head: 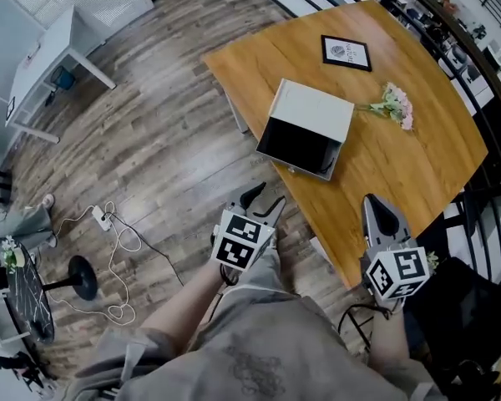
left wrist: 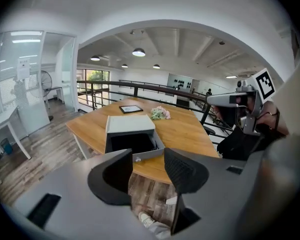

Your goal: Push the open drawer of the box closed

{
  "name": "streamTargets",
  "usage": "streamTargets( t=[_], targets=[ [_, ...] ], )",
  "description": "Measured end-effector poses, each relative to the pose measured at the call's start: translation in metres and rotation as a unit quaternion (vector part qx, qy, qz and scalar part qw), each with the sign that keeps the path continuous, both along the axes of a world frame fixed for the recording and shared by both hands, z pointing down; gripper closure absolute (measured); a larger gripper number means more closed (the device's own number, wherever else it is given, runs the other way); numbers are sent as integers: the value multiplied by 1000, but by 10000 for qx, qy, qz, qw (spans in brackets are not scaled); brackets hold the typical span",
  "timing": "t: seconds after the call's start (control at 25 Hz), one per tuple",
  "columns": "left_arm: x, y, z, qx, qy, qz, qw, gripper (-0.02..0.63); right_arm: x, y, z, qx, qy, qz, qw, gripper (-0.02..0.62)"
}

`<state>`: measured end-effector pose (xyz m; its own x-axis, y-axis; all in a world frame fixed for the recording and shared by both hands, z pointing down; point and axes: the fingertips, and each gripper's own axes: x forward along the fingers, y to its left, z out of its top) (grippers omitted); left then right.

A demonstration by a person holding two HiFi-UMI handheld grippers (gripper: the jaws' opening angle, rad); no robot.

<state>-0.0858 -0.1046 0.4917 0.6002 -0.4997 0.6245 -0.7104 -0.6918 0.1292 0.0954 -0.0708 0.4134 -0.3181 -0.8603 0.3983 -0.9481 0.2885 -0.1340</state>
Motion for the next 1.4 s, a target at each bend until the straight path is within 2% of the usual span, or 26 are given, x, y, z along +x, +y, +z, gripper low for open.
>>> streamTargets(
  t=[0.2,0.52,0.84,1.08,1.28,1.4],
  targets=[
    [4,-27,46,-528,-68,273,9982,393,-5,-30,34,-437,58,216,9988,557],
    [13,-41,100,-1297,-31,442,9906,403,-7,-54,70,-880,142,356,9954,557],
    [29,-54,131,-1637,-120,434,9855,403,-2,-63,94,-1143,82,395,9926,557],
    [37,-55,158,-1965,-236,177,9801,403,5,-67,104,-1273,12,399,9911,557],
    [39,-66,168,-2103,-292,75,9772,413,15,-76,110,-1435,-514,482,9871,557],
    [45,-65,173,-2192,-284,69,9752,414,23,-82,115,-1495,-553,483,9860,557]
  ],
)
